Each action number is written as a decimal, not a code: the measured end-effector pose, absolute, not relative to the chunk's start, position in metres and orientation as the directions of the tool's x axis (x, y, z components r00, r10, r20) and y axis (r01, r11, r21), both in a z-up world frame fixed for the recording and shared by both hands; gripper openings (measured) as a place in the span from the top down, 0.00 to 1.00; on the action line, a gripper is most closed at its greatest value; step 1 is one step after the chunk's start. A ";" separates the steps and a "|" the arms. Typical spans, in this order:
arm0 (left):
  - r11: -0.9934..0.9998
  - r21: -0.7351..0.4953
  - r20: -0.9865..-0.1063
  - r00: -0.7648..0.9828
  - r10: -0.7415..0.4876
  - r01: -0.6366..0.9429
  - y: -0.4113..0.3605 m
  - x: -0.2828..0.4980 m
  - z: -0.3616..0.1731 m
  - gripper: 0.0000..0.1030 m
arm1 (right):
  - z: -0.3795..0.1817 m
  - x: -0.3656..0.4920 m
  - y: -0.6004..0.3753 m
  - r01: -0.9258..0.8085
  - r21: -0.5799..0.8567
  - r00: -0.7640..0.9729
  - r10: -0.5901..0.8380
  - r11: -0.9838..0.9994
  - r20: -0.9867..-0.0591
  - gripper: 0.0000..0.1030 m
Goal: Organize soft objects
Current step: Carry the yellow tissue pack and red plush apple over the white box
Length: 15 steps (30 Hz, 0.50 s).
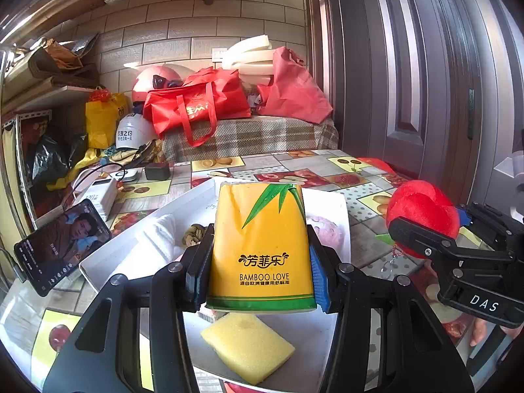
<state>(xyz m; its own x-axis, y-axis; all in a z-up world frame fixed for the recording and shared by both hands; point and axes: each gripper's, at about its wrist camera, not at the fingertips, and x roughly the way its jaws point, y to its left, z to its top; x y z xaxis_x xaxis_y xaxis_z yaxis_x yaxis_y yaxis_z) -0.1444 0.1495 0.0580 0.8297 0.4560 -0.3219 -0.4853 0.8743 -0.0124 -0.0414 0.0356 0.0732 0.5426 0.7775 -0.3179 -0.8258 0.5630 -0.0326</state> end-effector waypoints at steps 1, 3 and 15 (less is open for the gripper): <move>0.870 -0.016 -0.321 0.827 0.462 -0.492 0.152 -0.145 0.058 0.52 | 0.073 -0.042 0.040 -0.830 -0.033 0.536 0.780 0.557 -0.322 0.39; 0.861 -0.017 -0.316 0.820 0.477 -0.508 0.158 -0.146 0.058 0.52 | 0.072 -0.043 0.049 -0.835 -0.032 0.528 0.784 0.549 -0.328 0.39; 0.821 -0.052 -0.366 0.776 0.514 -0.569 0.204 -0.139 0.054 0.52 | 0.069 -0.048 0.093 -0.873 -0.060 0.470 0.803 0.484 -0.366 0.39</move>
